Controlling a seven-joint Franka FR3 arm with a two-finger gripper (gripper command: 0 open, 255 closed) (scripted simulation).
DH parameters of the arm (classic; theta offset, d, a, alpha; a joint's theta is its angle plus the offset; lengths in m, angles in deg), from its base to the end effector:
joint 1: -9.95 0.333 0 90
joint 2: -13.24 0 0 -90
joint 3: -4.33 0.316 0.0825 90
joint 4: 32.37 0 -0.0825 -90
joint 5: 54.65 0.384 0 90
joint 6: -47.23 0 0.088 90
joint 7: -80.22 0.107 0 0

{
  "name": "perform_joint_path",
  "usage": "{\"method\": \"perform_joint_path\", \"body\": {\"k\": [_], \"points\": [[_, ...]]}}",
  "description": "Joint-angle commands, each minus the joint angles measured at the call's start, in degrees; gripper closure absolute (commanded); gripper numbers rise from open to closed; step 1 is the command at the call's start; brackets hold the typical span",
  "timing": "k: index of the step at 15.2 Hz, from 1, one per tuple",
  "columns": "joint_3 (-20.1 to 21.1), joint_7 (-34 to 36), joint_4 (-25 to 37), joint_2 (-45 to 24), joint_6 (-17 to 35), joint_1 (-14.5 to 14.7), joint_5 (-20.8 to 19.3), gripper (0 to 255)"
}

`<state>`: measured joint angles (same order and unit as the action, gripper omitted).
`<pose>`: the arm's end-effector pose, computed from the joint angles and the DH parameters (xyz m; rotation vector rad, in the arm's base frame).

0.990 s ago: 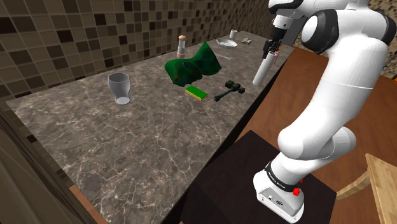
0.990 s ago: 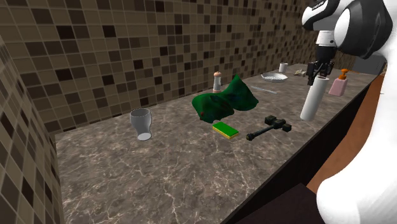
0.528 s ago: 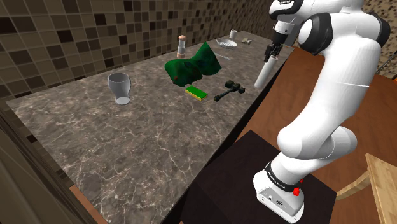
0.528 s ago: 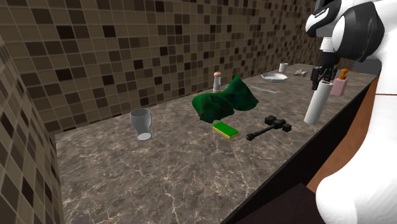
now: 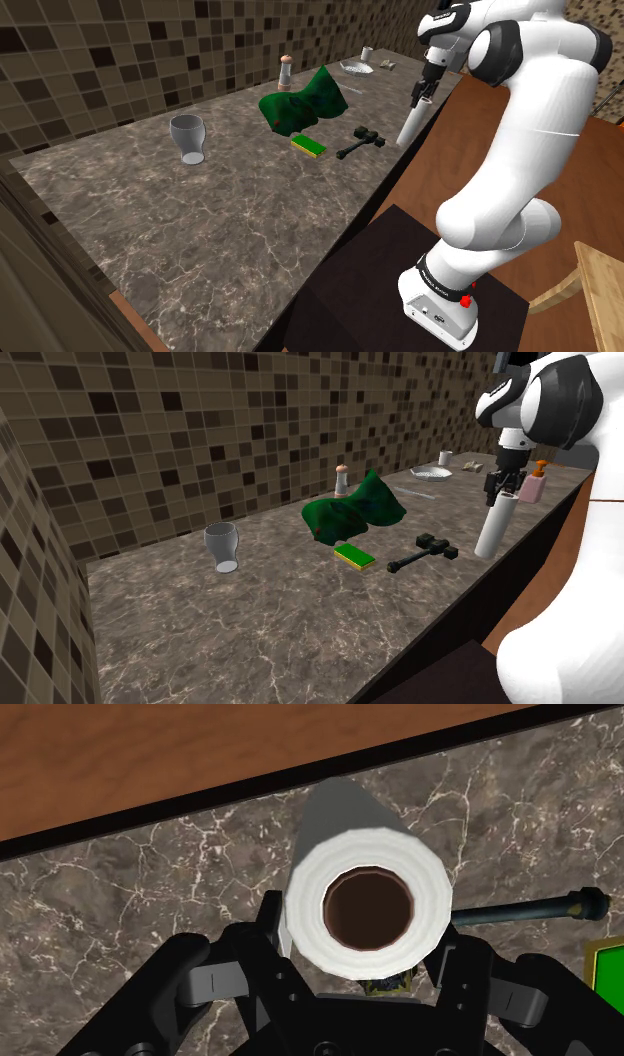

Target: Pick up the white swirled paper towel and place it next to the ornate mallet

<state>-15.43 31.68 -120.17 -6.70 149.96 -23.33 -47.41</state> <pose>0.4223 -0.4979 0.4602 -3.0822 0.1469 0.0575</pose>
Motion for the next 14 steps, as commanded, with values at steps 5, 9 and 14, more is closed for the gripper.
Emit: {"method": "perform_joint_path", "body": {"k": [5, 9, 14], "points": [[0.2, -0.4, -3.5, -0.9, 4.4, 0.0, 0.4, 255], [0.2, -0.4, -4.0, -1.1, 5.0, 0.0, 0.5, 255], [0.2, -0.4, -4.0, -1.1, 5.0, 0.0, 0.5, 0]]}}
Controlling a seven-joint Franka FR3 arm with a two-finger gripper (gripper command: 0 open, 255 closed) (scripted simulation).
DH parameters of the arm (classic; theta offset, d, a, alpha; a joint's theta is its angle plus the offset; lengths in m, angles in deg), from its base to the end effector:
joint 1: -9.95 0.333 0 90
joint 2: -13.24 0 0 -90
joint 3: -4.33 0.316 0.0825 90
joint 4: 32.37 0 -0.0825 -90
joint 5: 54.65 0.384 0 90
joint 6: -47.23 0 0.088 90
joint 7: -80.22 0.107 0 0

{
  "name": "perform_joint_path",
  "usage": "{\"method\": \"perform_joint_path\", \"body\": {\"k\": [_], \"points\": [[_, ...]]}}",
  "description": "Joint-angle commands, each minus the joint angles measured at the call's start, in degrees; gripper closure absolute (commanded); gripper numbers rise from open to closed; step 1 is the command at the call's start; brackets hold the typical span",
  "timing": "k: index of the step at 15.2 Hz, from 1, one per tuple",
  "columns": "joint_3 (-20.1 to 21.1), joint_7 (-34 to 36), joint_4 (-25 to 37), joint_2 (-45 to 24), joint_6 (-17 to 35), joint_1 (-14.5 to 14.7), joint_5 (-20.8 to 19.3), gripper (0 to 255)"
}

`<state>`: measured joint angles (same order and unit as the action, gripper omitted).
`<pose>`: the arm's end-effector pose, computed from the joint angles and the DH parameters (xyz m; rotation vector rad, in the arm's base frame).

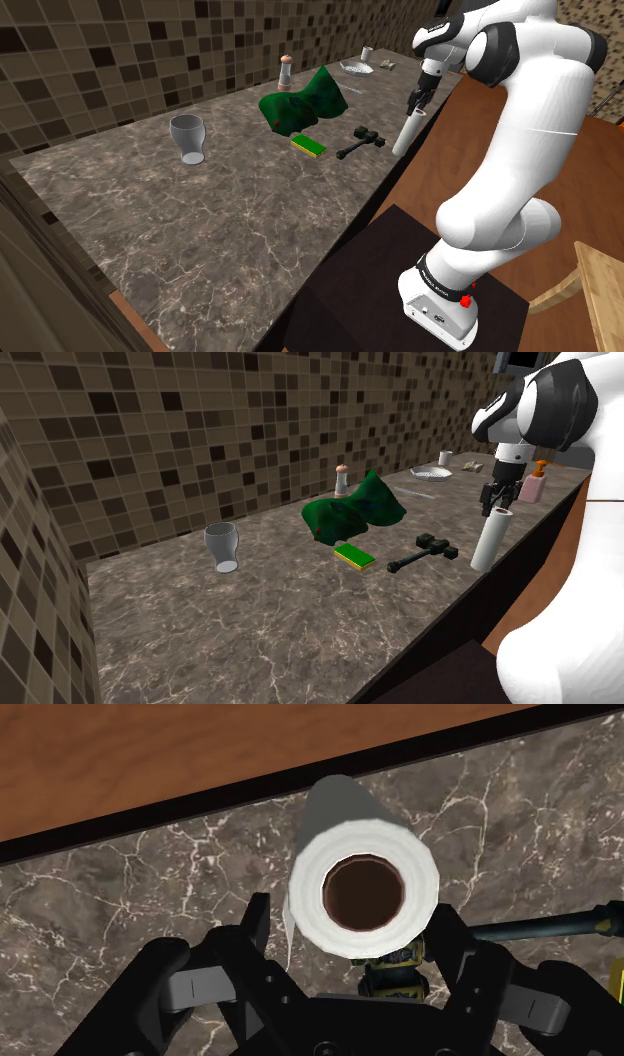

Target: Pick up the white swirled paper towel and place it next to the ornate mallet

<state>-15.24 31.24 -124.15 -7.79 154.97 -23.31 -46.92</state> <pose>0.4220 -0.4989 0.4227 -3.0826 0.1474 0.0572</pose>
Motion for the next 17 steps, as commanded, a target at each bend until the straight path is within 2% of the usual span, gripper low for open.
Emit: {"method": "perform_joint_path", "body": {"k": [1, 5, 9, 17], "points": [[0.0, 0.0, 0.0, 0.0, 0.0, 0.0, 0.0, 0], [0.0, 0.0, 0.0, 0.0, 0.0, 0.0, 0.0, 0], [-0.2, 0.3, 6.7, 0.5, -7.1, -0.4, -0.3, 0], [-0.2, 0.3, 6.7, 0.5, -7.1, -0.4, -0.3, 0]]}}
